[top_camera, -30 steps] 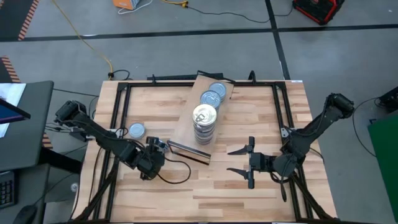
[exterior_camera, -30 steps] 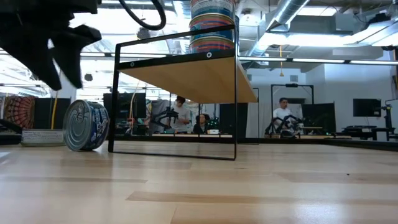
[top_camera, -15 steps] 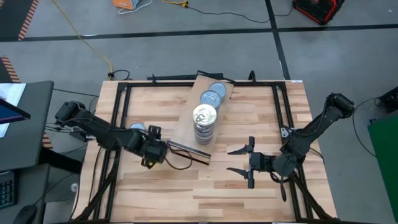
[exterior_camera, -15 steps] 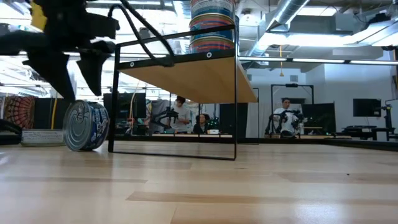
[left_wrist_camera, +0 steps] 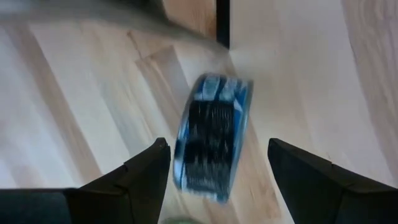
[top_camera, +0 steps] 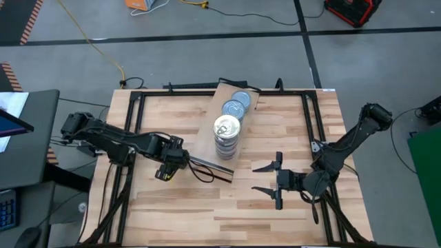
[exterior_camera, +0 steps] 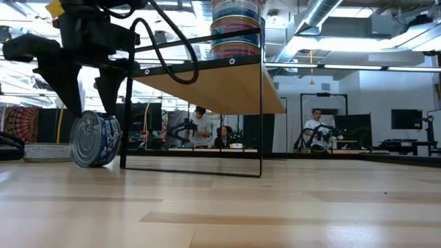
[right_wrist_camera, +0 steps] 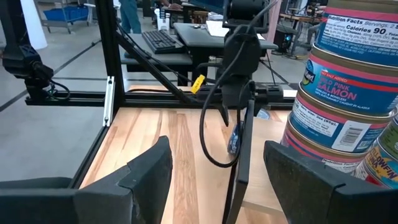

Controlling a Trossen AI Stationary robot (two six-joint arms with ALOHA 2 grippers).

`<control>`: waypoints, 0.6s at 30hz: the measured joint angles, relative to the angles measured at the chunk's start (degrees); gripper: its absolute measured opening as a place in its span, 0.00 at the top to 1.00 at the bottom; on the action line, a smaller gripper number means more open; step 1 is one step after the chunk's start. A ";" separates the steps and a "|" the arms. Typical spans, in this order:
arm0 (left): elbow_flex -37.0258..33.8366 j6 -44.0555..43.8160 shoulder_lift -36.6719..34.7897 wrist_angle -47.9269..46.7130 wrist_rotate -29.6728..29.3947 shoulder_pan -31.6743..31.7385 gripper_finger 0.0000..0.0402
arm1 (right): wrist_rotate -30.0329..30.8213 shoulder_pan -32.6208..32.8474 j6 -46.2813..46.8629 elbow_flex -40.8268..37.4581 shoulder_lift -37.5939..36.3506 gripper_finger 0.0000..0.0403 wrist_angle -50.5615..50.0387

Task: Stack canned seafood by type on shelf
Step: Stack the blue tuna can on top of the blue tuna can on the shelf

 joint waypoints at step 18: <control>-6.13 -0.16 0.16 3.79 2.10 -2.66 0.59 | 0.02 -0.52 0.00 0.00 -0.02 0.30 0.28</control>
